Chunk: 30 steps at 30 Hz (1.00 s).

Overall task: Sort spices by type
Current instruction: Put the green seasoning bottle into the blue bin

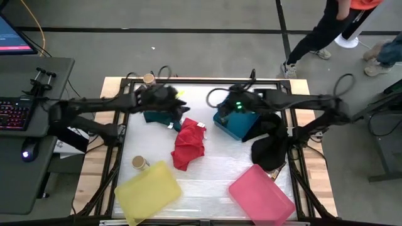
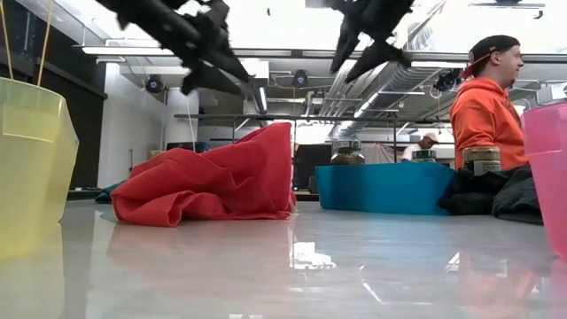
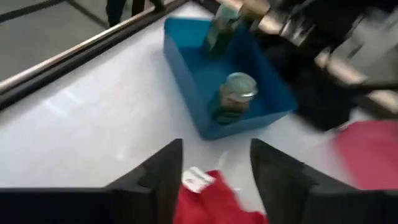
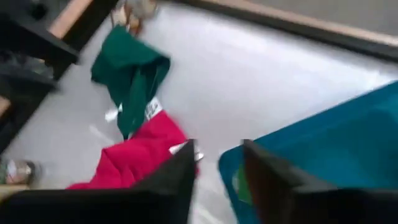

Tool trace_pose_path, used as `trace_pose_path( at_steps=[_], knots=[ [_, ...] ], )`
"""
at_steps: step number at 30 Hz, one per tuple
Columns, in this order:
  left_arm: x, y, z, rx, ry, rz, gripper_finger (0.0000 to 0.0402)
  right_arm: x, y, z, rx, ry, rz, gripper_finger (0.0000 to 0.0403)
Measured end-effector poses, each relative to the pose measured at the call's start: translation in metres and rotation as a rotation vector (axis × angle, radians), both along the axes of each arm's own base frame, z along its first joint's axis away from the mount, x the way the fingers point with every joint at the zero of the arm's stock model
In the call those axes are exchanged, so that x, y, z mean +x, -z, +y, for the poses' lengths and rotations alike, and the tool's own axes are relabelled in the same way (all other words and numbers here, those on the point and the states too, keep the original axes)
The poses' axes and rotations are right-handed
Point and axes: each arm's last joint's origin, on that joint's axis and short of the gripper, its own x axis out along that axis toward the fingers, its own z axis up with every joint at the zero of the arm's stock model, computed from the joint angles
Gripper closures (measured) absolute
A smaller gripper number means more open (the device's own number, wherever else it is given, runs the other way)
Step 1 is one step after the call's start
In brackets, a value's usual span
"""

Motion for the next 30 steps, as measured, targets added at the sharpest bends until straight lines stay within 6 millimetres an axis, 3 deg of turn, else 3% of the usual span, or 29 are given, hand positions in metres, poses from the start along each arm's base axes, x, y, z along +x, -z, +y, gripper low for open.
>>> trace_pose_path(
  at_steps=[3, 5, 7, 12, 23, 30],
  knots=[
    [-0.019, -0.003, -0.017, -0.013, -0.038, -0.081, 0.0310, 0.023, 0.025, -0.003, 0.031, -0.070, 0.049, 0.0382],
    [-0.028, -0.004, -0.027, -0.010, -0.049, -0.105, 0.0362, 0.033, 0.042, -0.004, 0.067, -0.079, 0.090, 0.0384],
    [-0.035, -0.006, -0.034, -0.022, -0.053, -0.134, 0.0390, 0.041, 0.058, -0.004, 0.106, -0.083, 0.129, 0.0387],
    [-0.041, -0.005, -0.042, -0.039, -0.084, -0.128, 0.0400, 0.050, 0.079, -0.001, 0.155, -0.066, 0.179, 0.0399],
    [-0.040, -0.002, -0.042, -0.011, -0.080, -0.100, 0.0401, 0.041, 0.086, 0.004, 0.127, 0.021, 0.297, 0.0402],
    [-0.039, -0.001, -0.042, -0.011, -0.080, -0.096, 0.0401, 0.045, 0.087, 0.004, 0.129, 0.019, 0.263, 0.0402]
  ],
)
